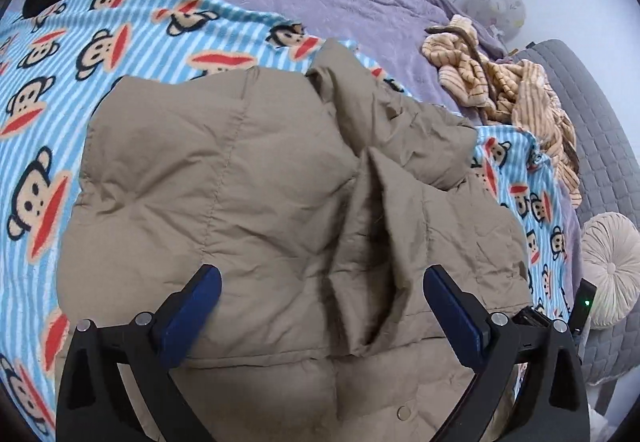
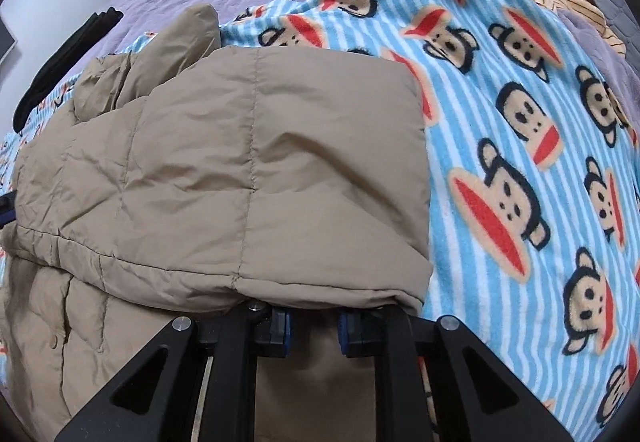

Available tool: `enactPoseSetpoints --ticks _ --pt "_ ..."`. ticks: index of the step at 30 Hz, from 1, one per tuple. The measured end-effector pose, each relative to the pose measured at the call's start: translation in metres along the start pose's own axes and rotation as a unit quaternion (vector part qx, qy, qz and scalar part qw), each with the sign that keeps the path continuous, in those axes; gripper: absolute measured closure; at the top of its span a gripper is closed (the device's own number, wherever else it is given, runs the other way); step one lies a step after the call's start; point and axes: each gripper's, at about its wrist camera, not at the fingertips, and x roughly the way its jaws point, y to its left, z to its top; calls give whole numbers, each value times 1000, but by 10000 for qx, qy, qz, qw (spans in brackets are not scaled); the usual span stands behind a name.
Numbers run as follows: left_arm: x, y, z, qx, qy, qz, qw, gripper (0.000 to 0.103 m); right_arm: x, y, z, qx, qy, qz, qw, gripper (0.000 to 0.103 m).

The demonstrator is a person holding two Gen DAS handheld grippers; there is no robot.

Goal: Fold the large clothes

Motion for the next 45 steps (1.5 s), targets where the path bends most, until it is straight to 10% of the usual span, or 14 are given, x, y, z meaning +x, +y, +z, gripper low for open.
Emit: enactPoseSetpoints --ticks 5,7,9,11,19,25,29,36,41,45 --pt "36 -9 7 -112 568 -427 9974 4 -1 1 -3 -24 4 -20 10000 85" --pt "56 -16 6 -223 860 -675 9938 30 -1 2 -3 -11 5 -31 10000 85" --pt "69 -25 5 -216 1022 -578 9929 88 -1 2 -3 -5 17 -45 10000 85" --pt "60 -34 5 -126 777 -502 9956 91 -2 3 -1 -23 51 -85 9999 85" --pt "51 7 2 -48 661 41 9978 91 -15 21 9 -399 -153 22 9991 85" --pt "50 3 -3 20 453 373 9983 83 24 -15 0 501 292 457 9973 89" --pt "8 -4 -3 319 -152 1025 9941 38 3 -27 -3 572 504 799 9939 85" --pt "-35 -16 12 824 -567 808 9917 38 -70 -27 -28 578 -123 404 9974 82" --pt "-5 -50 17 1223 -532 560 9895 38 -69 -32 12 658 -557 409 9954 82" --pt "37 -39 6 1040 -322 1096 9880 38 -38 -7 43 294 -545 576 9964 82"
